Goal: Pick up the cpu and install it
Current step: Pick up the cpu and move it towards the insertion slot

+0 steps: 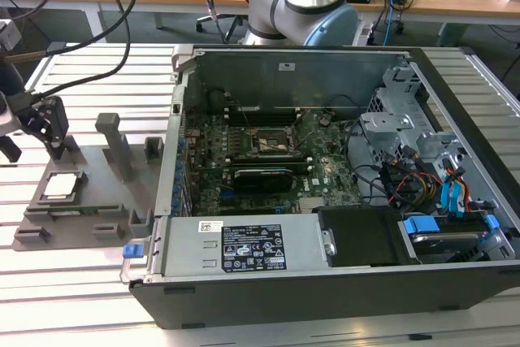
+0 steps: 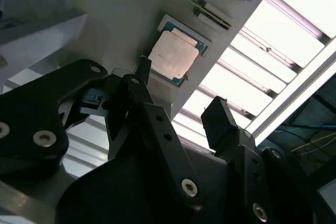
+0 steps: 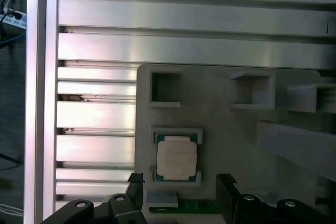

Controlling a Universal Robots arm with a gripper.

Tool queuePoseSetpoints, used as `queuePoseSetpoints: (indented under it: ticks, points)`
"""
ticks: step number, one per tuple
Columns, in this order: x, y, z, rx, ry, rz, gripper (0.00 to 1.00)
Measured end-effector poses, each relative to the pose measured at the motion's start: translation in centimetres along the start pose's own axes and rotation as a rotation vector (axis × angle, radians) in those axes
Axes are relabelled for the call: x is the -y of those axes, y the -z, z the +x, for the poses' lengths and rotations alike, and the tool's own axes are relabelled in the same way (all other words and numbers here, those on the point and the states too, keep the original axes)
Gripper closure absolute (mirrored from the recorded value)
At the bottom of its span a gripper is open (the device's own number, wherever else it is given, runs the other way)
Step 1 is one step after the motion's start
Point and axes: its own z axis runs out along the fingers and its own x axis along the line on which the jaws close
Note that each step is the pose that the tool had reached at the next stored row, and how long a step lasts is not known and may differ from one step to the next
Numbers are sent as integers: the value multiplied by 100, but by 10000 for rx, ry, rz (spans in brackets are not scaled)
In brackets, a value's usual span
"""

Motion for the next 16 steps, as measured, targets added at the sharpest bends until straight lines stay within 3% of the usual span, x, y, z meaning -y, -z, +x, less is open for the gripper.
queuePoseSetpoints:
  ticks: [16]
  points:
    - [24,-80,3,0,1,-1,34]
